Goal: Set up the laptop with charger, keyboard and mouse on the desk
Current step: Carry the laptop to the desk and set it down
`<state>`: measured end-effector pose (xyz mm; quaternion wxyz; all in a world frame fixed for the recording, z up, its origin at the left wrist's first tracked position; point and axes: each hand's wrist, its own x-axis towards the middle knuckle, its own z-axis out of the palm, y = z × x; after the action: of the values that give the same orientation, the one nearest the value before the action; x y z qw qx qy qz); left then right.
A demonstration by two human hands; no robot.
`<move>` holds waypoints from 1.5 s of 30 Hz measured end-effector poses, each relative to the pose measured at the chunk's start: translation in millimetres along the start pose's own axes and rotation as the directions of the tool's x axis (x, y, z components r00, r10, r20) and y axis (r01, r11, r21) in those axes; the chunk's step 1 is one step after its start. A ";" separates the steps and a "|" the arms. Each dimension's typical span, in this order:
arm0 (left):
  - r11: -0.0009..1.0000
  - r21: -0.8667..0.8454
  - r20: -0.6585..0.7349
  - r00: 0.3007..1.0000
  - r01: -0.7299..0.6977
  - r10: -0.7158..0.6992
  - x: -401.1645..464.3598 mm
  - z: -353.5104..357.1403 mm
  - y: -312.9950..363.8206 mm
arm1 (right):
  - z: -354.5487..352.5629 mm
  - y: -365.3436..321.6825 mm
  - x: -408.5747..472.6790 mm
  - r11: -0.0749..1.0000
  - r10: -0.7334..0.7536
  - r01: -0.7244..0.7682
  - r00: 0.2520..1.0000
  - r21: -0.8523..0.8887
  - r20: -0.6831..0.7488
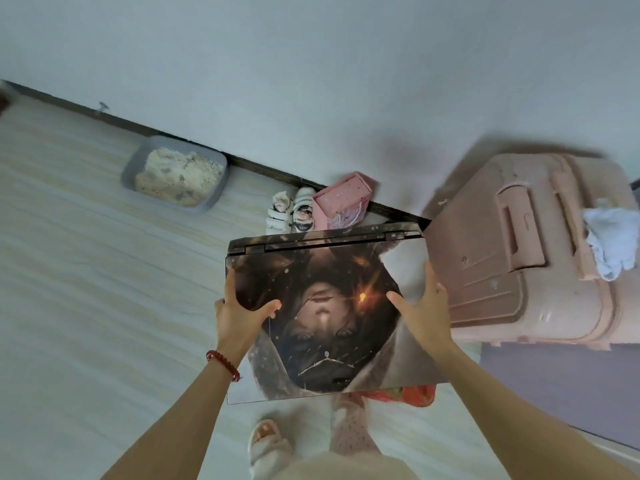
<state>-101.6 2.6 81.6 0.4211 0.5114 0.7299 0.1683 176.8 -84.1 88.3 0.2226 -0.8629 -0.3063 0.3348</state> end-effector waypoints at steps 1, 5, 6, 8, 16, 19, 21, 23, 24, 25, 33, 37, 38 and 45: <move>1.000 -0.010 -0.033 0.999 0.009 -0.009 -5.3 -22.0 -1.5 | 2.1 -19.6 -9.5 0.999 -0.017 0.017 1.000 -0.045 0.005; 0.994 -0.098 -0.218 0.973 0.051 -0.072 -32.1 -147.0 -24.6 | 38.7 -125.3 -71.8 0.977 -0.192 0.201 0.975 -0.075 0.112; 0.994 -0.098 -0.250 0.965 0.053 -0.076 -37.3 -169.1 -31.0 | 46.3 -143.9 -85.7 0.967 -0.237 0.247 0.962 -0.066 0.133; 0.987 -0.145 -0.366 0.923 0.067 -0.117 -60.7 -244.3 -61.9 | 78.5 -204.0 -138.1 0.908 -0.402 0.416 0.898 -0.047 0.178; 0.917 -0.398 -0.698 0.642 0.023 -0.319 -163.5 -493.9 -199.9 | 230.7 -374.2 -349.0 0.767 -0.631 0.638 0.731 0.069 0.258; 0.881 -0.471 -0.747 0.511 0.043 -0.424 -206.3 -571.8 -257.0 | 292.3 -424.7 -434.2 0.708 -0.688 0.698 0.648 0.107 0.327; 0.858 -0.512 -0.773 0.416 0.035 -0.478 -235.9 -616.1 -299.7 | 336.0 -456.3 -496.1 0.642 -0.739 0.754 0.560 0.138 0.374; 0.836 -0.548 -0.777 0.350 0.033 -0.524 -257.1 -645.9 -332.0 | 370.3 -480.7 -542.9 0.584 -0.773 0.797 0.490 0.151 0.403; 0.822 -0.569 -0.776 0.309 0.035 -0.550 -268.3 -660.7 -349.4 | 389.9 -491.3 -566.2 0.560 -0.783 0.812 0.454 0.165 0.424; 0.804 -0.593 -0.768 0.273 0.038 -0.579 -280.4 -677.1 -368.0 | 411.8 -501.5 -592.3 0.535 -0.790 0.827 0.418 0.172 0.448; 0.748 -0.653 -0.755 -0.026 0.118 -0.655 -330.3 -818.5 -514.9 | 598.1 -575.4 -780.2 0.373 -0.799 0.871 0.126 0.320 0.589; 0.732 -0.667 -0.745 -0.140 0.139 -0.653 -338.8 -914.1 -584.7 | 701.3 -626.4 -877.2 0.316 -0.794 0.849 -0.008 0.423 0.608; 0.725 -0.674 -0.738 -0.161 0.142 -0.655 -342.1 -934.5 -598.0 | 721.4 -637.6 -899.3 0.302 -0.794 0.849 -0.027 0.434 0.607; 0.596 -0.788 -0.608 -0.338 0.153 -0.718 -372.6 -1059.2 -710.1 | 852.6 -686.2 -1063.7 0.189 -0.739 0.879 -0.167 0.438 0.653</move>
<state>-1319.0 -430.9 389.7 -0.1224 -0.2215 0.8667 0.4299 -1318.2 -162.7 385.1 0.1518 -0.2334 -0.8641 0.4192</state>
